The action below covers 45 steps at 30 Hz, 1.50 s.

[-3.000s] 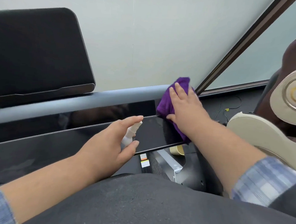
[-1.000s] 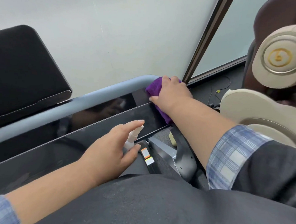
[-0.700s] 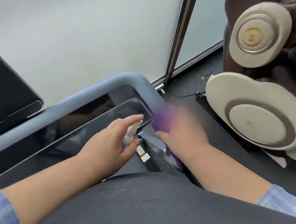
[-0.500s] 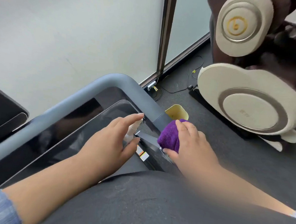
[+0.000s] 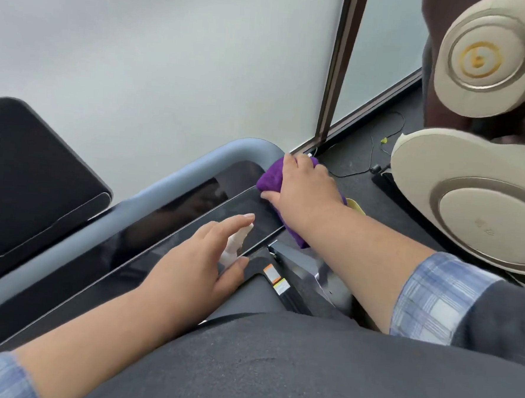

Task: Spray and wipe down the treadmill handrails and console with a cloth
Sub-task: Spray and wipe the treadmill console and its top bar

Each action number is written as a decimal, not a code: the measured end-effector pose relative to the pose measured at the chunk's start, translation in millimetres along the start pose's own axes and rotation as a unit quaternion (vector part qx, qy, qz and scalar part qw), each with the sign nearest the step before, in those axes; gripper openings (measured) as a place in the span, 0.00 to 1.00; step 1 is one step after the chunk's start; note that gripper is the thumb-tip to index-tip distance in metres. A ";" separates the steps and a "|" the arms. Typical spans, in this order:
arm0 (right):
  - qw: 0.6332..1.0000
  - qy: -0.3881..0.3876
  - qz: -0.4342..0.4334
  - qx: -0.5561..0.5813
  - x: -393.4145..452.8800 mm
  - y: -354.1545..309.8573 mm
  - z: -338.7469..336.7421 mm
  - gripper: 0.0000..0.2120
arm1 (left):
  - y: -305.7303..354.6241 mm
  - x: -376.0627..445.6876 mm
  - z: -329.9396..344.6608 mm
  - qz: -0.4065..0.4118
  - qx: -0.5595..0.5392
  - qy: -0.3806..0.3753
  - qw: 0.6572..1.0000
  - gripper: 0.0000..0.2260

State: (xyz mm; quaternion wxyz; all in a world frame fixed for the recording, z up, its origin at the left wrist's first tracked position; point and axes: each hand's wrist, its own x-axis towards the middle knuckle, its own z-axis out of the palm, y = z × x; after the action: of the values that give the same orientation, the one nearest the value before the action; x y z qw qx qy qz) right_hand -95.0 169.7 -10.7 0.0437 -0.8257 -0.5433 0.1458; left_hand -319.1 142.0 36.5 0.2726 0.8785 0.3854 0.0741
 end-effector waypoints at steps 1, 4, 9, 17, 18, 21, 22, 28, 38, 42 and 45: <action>1.000 0.001 -0.005 -0.001 11.0 -6.7 -0.7 0.41 | -6.2 -5.6 -1.8 -0.012 -0.003 0.007 1.000 0.29; 0.999 -0.003 -0.034 -0.022 43.2 -27.7 -1.4 0.40 | -26.3 -26.9 -2.7 -0.058 -0.022 0.026 0.998 0.29; 0.971 -0.009 -0.205 -0.122 75.8 -54.3 1.5 0.42 | -51.5 -57.6 -4.0 -0.110 -0.055 0.055 0.991 0.31; 0.905 -0.010 -0.395 -0.158 51.7 -103.1 37.0 0.41 | -56.0 -69.1 -2.2 -0.134 -0.087 0.092 0.983 0.27; 0.906 0.000 -0.395 -0.152 46.6 -103.7 38.6 0.38 | -55.5 -67.6 -3.0 -0.130 -0.088 0.095 0.983 0.27; 0.928 0.021 -0.367 -0.062 24.7 -94.9 35.3 0.31 | -49.7 -59.7 -7.8 -0.106 -0.082 0.103 0.986 0.28; 0.938 0.022 -0.344 -0.013 12.0 -89.8 31.3 0.30 | -47.4 -55.5 -9.6 -0.101 -0.078 0.107 0.986 0.29; 0.946 0.064 -0.285 0.138 -86.5 -18.1 18.7 0.33 | -33.7 -24.2 -5.5 -0.069 -0.088 0.133 0.985 0.27; 0.947 0.164 0.009 0.277 -153.4 81.7 18.0 0.35 | 21.9 52.2 36.6 0.044 0.032 0.009 0.998 0.26; 0.969 0.091 0.075 0.216 -148.4 92.3 29.2 0.39 | 37.8 81.6 52.5 0.068 0.080 -0.031 0.994 0.23; 0.977 0.076 0.076 0.182 -147.4 91.7 34.5 0.41 | 42.2 95.2 60.2 0.073 0.109 -0.056 0.990 0.21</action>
State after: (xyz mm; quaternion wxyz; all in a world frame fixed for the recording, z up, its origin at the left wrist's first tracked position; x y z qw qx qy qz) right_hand -78.0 -4.6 -36.3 0.2234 -0.8515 -0.4382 0.1815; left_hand -205.9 161.5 0.9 0.1904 0.9315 0.3101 0.0021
